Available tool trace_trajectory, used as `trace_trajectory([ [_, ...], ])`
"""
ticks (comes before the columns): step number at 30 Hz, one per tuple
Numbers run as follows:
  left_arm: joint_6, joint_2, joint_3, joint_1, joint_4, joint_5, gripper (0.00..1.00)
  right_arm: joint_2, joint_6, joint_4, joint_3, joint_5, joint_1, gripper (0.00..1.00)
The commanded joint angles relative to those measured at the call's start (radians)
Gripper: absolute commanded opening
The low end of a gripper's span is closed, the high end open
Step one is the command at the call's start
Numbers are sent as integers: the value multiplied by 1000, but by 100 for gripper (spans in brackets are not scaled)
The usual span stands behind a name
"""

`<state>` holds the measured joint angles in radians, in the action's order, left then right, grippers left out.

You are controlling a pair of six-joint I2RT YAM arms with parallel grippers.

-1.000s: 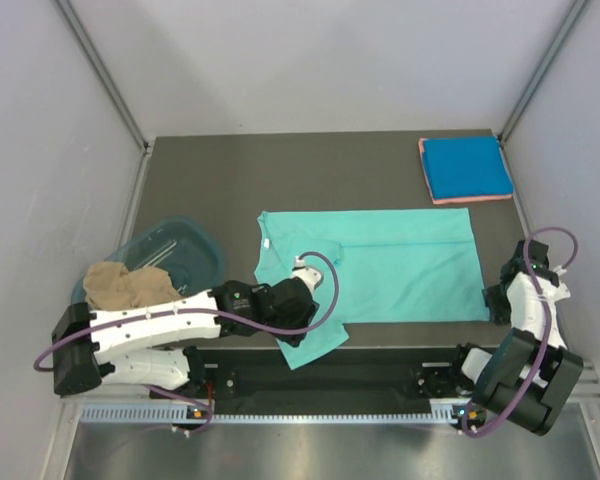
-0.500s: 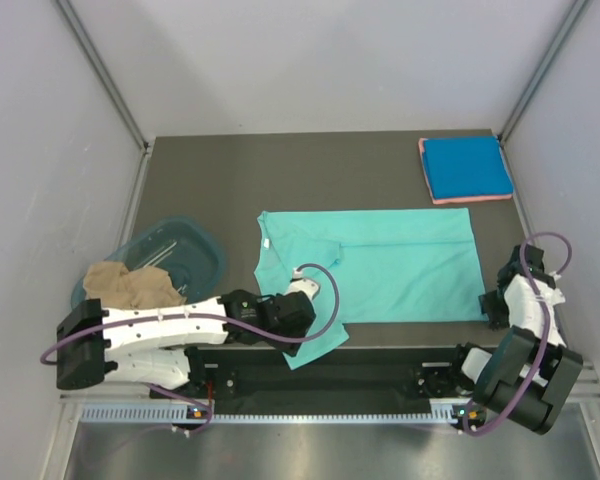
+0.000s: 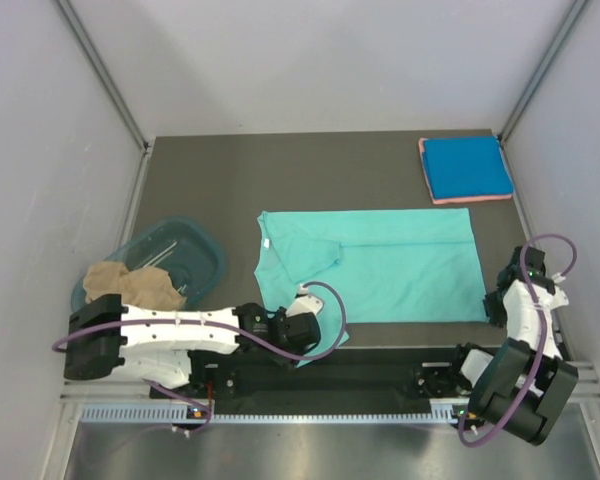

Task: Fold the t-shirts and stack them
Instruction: Fold the tshirt

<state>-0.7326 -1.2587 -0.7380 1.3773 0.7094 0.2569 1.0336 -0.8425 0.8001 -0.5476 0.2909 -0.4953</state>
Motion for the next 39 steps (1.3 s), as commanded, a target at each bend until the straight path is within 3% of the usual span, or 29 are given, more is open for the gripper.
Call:
trace_trajectory([
  [1, -13, 7, 20, 9, -63, 54, 57, 3, -17, -12, 2, 8, -8, 25],
  [8, 2, 1, 54, 11, -108, 25, 60, 39, -21, -45, 26, -30, -8, 33],
  [15, 13, -7, 57, 74, -136, 41, 59, 74, -15, -79, 46, -33, -8, 30],
  [20, -5, -94, 42, 85, -128, 38, 57, 62, -9, -79, 44, -33, -8, 29],
  [24, -108, -149, 16, 83, -70, 70, 56, 60, 3, -76, 41, -29, -8, 29],
  [31, -492, -159, -115, 83, 188, 171, 55, 56, 5, -79, 44, -27, -8, 29],
  [39, -614, -65, -60, 85, 130, 125, 49, 54, 16, -84, 49, -29, -8, 29],
])
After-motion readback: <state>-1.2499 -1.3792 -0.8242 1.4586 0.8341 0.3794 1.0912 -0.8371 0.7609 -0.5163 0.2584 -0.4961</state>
